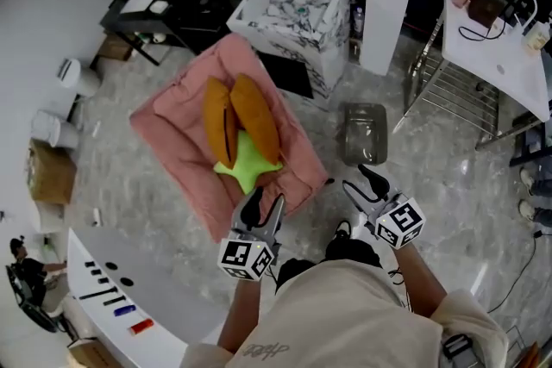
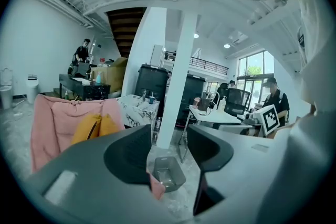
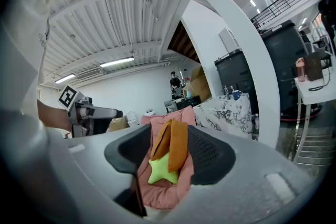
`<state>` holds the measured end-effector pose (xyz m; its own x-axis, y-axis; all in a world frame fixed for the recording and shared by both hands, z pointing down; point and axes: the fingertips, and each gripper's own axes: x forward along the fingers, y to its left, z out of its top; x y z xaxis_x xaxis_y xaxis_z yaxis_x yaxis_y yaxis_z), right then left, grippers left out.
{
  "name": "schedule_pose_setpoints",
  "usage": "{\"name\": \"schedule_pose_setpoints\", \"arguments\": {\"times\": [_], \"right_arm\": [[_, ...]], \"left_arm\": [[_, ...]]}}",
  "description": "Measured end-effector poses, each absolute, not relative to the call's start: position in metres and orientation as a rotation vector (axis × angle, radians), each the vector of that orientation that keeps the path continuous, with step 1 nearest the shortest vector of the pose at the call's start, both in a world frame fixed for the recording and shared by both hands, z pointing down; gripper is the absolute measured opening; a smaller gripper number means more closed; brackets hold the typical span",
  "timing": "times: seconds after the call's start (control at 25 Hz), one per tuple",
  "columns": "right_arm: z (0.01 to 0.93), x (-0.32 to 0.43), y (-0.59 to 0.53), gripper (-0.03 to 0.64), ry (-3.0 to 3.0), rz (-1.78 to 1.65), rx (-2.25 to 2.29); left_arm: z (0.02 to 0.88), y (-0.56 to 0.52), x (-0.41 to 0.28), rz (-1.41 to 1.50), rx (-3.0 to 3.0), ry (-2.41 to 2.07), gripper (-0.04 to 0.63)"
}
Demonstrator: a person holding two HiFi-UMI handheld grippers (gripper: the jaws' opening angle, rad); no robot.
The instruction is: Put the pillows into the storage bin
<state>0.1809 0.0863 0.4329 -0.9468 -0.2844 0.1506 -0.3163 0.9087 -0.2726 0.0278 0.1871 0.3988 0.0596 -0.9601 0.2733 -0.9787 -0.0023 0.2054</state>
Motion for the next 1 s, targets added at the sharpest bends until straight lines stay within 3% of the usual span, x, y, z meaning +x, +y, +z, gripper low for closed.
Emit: {"name": "schedule_pose_setpoints", "arguments": {"times": [0.36, 0.48, 1.0], "right_arm": [[0.461, 0.152, 0.086, 0.21, -2.923, 0.52, 0.362], [0.458, 0.141, 0.087, 0.182, -2.93, 0.496, 0.355], [0.421, 0.062, 0.036, 0.183, -2.85, 0.314, 0.308]], "left_arm": [[0.421, 0.197, 0.01, 0.165, 1.909, -1.985, 0.213], [0.438, 0.193, -0.001, 0.149, 1.873, -1.972, 0.21], [0.422, 0.093, -0.088, 0.001, 1.967, -1.981, 0.193]]}}
